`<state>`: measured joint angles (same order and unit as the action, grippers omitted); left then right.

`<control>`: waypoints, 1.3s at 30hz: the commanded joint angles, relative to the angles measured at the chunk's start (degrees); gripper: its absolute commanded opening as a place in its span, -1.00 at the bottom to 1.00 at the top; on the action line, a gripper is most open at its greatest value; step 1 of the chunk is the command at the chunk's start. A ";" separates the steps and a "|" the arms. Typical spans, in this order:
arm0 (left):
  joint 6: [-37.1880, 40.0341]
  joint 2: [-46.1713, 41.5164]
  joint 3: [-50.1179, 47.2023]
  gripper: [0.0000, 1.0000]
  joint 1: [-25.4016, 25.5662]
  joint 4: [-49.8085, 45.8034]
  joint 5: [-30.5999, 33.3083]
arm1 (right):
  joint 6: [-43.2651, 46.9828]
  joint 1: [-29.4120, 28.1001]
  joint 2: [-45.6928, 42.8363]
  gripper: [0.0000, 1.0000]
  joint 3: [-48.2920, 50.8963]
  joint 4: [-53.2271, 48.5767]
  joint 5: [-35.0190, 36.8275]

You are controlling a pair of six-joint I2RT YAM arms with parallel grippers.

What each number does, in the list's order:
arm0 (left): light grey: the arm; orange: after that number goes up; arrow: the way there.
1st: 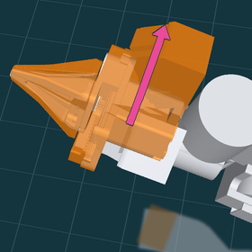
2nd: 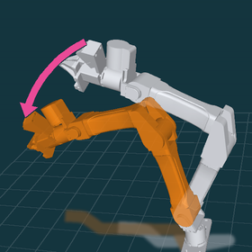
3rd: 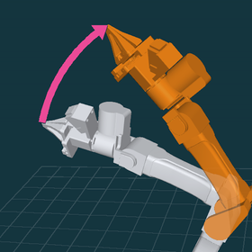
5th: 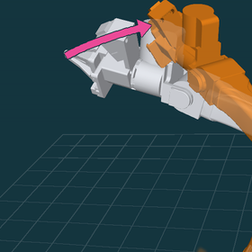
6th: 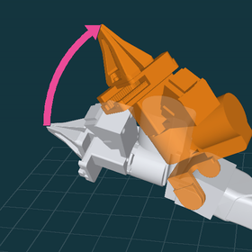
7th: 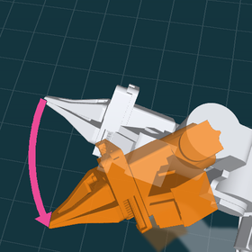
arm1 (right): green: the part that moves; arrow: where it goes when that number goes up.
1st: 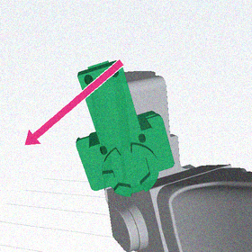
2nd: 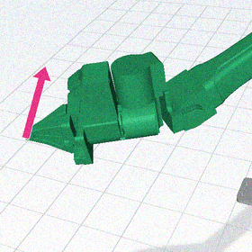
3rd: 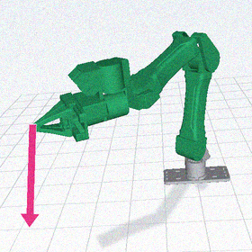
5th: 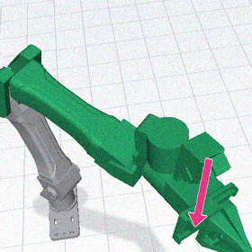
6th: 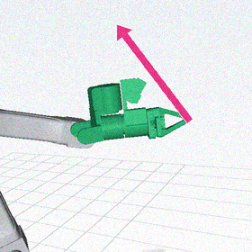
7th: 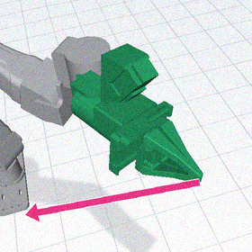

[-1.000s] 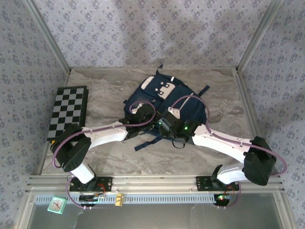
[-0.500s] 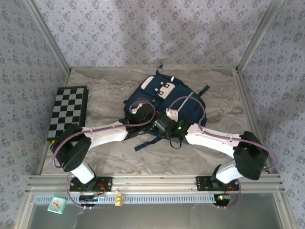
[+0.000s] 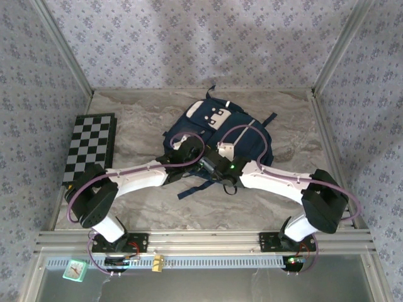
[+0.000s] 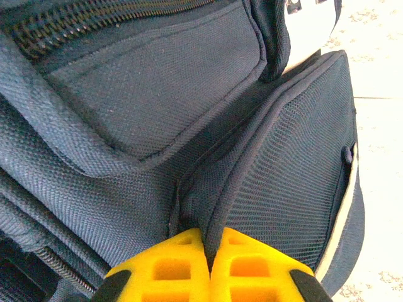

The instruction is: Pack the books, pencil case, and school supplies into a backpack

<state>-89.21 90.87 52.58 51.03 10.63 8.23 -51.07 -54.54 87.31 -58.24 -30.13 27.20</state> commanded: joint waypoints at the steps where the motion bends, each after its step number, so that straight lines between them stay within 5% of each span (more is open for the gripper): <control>1: 0.90 -4.11 1.14 -1.00 1.36 1.87 -1.96 | 3.45 0.96 3.05 -0.65 -2.80 0.04 4.91; 8: 4.04 -6.34 0.81 -1.00 0.51 -2.87 1.14 | 2.66 0.36 1.03 -1.00 -2.83 -7.06 7.16; 18: 8.81 -6.88 -0.99 -1.00 -5.73 -8.68 -1.80 | 8.13 2.89 -9.96 -1.00 2.95 -14.02 -0.85; 28: 17.80 -6.94 0.52 -1.00 -12.00 -11.41 -5.81 | 22.09 11.93 -16.15 -1.00 5.96 -12.79 -13.19; 33: 24.81 -4.59 4.42 -1.00 -15.85 -11.07 -10.86 | 23.80 7.18 -11.80 -1.00 3.20 -5.90 -21.74; 39: 34.68 -2.41 9.53 -1.00 -21.27 -13.52 -18.12 | 20.75 0.02 -0.67 -1.00 -5.29 2.07 -23.69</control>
<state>-62.26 87.96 57.08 32.27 -4.12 -7.90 -29.74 -52.21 82.91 -59.83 -30.44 7.75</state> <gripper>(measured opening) 0.057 0.053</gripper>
